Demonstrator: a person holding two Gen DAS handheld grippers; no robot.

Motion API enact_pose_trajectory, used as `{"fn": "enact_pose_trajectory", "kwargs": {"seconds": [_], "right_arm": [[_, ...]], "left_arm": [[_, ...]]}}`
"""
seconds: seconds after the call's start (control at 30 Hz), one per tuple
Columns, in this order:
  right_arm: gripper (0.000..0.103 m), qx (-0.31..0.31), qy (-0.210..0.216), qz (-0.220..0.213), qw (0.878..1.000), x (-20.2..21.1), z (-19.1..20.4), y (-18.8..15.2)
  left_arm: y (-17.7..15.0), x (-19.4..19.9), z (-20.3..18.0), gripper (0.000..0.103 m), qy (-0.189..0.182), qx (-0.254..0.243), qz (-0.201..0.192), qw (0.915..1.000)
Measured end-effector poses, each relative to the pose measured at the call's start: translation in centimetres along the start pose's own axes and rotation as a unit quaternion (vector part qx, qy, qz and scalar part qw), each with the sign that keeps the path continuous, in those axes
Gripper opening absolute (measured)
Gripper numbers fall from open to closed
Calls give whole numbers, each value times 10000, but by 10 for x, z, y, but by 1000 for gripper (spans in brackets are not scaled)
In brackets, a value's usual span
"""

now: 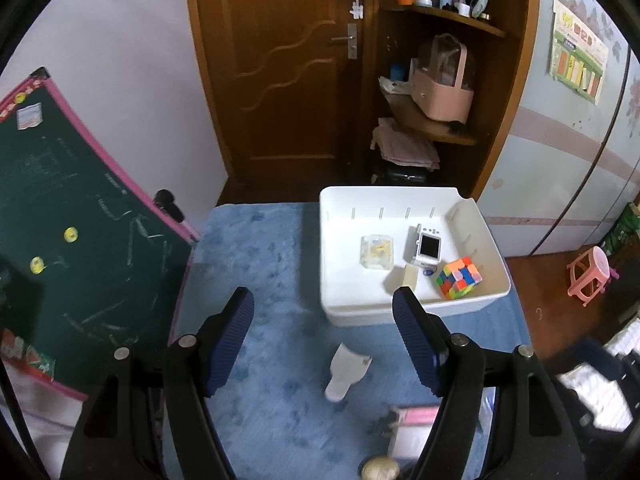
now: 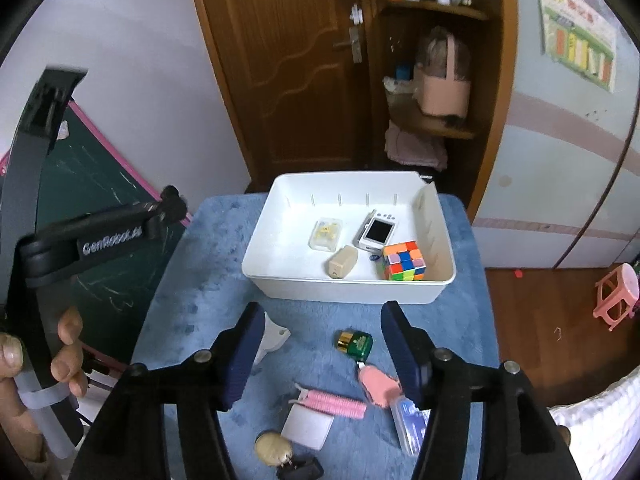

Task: Organize rigid objects
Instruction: 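Withdraw both tools from the tray toward the remaining items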

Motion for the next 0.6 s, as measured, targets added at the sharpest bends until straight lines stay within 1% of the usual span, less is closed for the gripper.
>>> {"fn": "enact_pose_trajectory", "kwargs": {"seconds": [0.1, 0.17, 0.2, 0.27, 0.37, 0.47, 0.53, 0.6], "right_arm": [[61, -29, -5, -114, 9999, 24, 1, -5], [61, -68, 2, -183, 9998, 39, 1, -7], [61, -92, -8, -221, 9997, 47, 0, -7], [61, -110, -60, -299, 9995, 63, -2, -8], [61, -126, -133, -411, 9990, 81, -6, -8], [61, -126, -374, -590, 9975, 103, -13, -7], [61, -168, -488, -678, 9964, 114, -18, -9], [62, -250, -538, -759, 9954, 124, -25, -11]], "left_arm": [[-14, 17, 4, 76, 20, -2, 35, 10000], [-21, 26, 7, 83, 29, -7, 31, 10000], [-25, 32, 8, 83, 25, 14, 2, 10000], [-30, 43, 12, 83, -33, 93, -21, 9999], [-37, 55, 17, 83, -68, 229, 49, 9997], [-42, 67, 21, 83, -116, 308, 42, 9994], [-46, 76, 21, 83, -139, 264, -35, 9995], [-49, 83, 19, 83, -155, 114, -112, 9998]]}}
Point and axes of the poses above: each gripper's, at about its wrist camera, not at the fingertips, and x roughly against the way its jaws point, z to its left, y to its top, the point moved 8 cm from there along -x, roughly the way its jaws point, and after that the axes turned 7 degrees about -x, right-handed, at the moved point
